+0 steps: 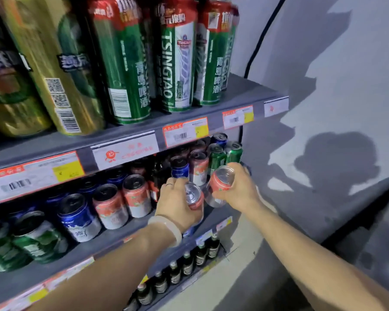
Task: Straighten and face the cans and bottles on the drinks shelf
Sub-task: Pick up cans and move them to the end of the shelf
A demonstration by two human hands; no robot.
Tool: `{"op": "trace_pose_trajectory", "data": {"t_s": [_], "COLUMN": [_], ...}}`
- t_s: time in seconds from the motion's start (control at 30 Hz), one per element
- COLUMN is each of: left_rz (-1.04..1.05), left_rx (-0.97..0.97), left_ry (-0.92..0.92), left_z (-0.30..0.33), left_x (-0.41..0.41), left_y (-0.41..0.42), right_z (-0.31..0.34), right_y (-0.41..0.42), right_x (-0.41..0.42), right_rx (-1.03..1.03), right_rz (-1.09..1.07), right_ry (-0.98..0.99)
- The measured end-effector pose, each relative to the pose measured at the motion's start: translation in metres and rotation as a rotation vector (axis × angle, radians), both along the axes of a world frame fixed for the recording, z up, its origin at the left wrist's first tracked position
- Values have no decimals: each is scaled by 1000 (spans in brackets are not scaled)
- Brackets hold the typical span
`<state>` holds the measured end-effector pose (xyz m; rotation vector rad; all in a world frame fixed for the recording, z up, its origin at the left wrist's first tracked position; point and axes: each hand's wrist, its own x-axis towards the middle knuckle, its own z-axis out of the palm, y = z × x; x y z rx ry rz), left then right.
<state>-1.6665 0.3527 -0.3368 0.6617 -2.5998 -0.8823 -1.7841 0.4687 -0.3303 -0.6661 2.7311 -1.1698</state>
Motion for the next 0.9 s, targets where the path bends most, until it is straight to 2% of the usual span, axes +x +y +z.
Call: {"op": "trace_pose_trajectory", "data": {"t_s": [0.3,0.9], "left_rz": [182,240], "left_rx": [46,59], "left_ry": [-1,-48], "left_z": [-8,-15], "left_x": [-44,-88], "left_y": [3,2], "right_z": [-12,-20], "right_y": [-19,-52], "right_x": [-65,-107], "right_rx": [59,325], "right_rz": [71,118], "right_ry": [-17,67]}}
